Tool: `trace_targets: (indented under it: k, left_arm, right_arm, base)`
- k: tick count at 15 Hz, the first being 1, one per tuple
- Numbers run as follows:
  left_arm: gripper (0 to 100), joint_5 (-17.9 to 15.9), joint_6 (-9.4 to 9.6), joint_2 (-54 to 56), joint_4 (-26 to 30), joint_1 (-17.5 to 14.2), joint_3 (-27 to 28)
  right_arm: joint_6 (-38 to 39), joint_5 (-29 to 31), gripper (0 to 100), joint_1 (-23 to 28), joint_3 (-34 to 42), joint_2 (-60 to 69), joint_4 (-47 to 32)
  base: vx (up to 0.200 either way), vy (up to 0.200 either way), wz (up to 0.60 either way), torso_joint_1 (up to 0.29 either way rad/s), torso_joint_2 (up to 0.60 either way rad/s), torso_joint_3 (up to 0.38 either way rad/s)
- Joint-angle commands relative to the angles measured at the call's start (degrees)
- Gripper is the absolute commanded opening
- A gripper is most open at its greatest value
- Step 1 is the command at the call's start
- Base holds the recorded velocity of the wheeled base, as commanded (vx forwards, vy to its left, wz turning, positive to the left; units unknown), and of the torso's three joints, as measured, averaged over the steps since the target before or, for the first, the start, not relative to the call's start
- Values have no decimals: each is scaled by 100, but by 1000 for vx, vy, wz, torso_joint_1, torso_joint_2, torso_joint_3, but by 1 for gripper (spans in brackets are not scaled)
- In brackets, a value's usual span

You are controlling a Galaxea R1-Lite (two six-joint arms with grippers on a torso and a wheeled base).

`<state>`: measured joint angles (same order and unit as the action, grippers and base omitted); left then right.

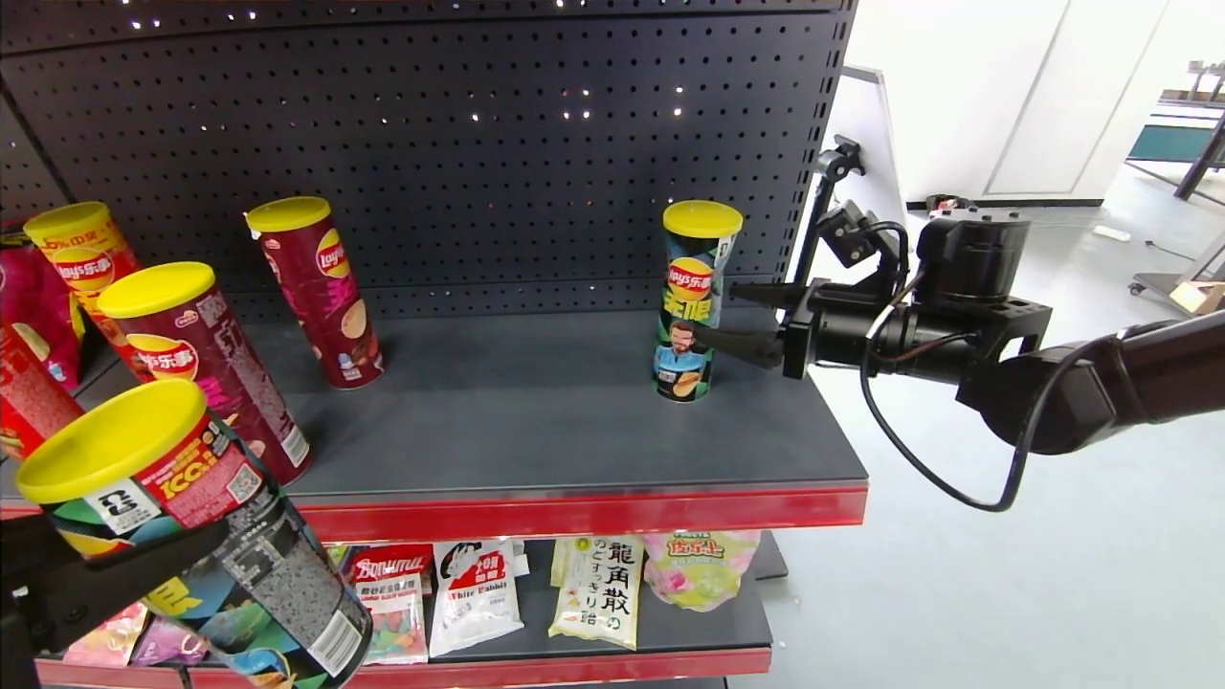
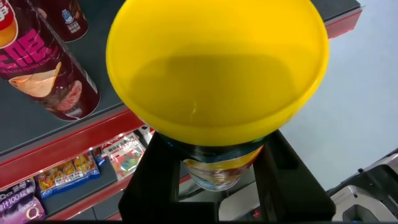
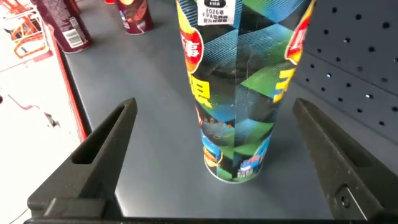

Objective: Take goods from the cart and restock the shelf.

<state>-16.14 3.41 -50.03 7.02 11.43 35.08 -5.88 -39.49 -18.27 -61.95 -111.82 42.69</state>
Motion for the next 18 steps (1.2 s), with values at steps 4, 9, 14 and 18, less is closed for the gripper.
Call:
trace_targets:
  k: [4,9,14,18]
  left_arm:
    - [0,-3,-7,11,1,-1,-10]
    - [0,-3,-7,2,1,-1,-37]
    - [0,6,-7,28,10,-1,-28]
    - [0,6,-7,20,10,-1,-37]
  right_arm:
    - [8,46,100,-27,-309,-340,2]
    - [8,55,100,-106,-616,-604,-6]
    - [34,73,100,-185,-1047,-823,-68]
    - [34,108,100,-264,-994,-815,-68]
  base:
    - [0,0,0,0,0,0]
    - [0,0,0,0,0,0]
    - [0,0,0,0,0,0]
    - [0,0,0,0,0,0]
